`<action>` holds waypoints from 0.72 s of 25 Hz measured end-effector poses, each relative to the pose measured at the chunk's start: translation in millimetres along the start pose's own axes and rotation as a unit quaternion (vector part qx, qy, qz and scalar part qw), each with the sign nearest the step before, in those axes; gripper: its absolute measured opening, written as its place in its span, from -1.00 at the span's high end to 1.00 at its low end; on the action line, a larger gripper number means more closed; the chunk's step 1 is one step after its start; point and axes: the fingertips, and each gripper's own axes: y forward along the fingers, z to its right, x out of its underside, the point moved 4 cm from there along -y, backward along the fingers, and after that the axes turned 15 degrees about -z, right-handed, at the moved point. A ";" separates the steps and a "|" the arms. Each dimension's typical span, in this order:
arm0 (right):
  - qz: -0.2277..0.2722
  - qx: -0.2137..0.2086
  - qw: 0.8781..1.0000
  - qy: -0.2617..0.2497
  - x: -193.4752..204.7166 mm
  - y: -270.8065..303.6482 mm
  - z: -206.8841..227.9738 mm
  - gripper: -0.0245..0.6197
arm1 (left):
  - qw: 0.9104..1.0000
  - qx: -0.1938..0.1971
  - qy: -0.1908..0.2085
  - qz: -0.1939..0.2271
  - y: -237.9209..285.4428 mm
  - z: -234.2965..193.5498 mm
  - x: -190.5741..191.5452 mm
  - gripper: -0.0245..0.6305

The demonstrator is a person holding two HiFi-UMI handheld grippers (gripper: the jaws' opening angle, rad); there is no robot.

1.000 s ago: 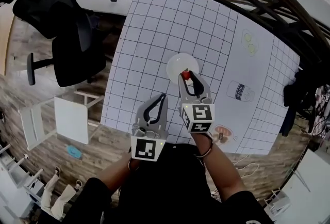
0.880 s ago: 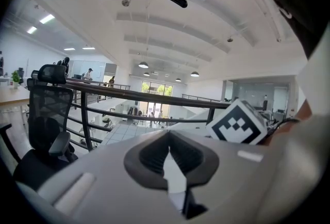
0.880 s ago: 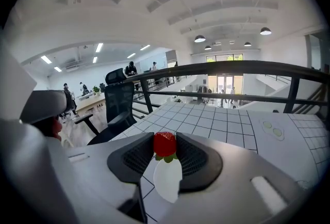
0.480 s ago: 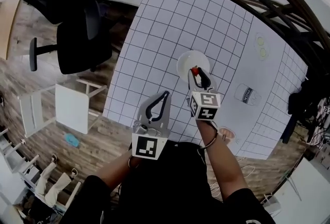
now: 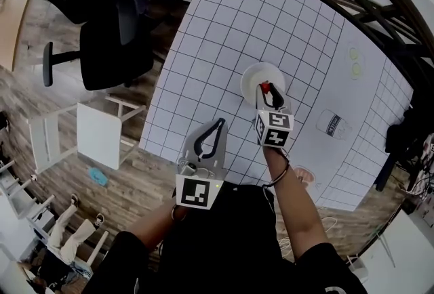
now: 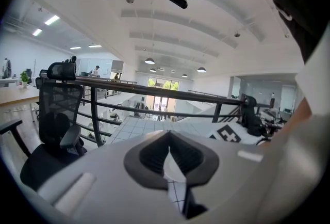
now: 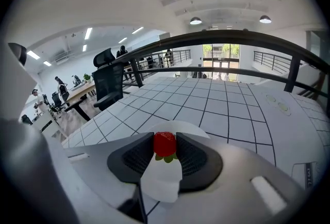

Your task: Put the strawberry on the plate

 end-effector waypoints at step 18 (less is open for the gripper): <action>-0.021 -0.005 0.999 -0.038 12.4 31.0 8.4 0.51 | 1.000 -0.011 -0.006 -0.014 11.1 11.0 2.3 0.89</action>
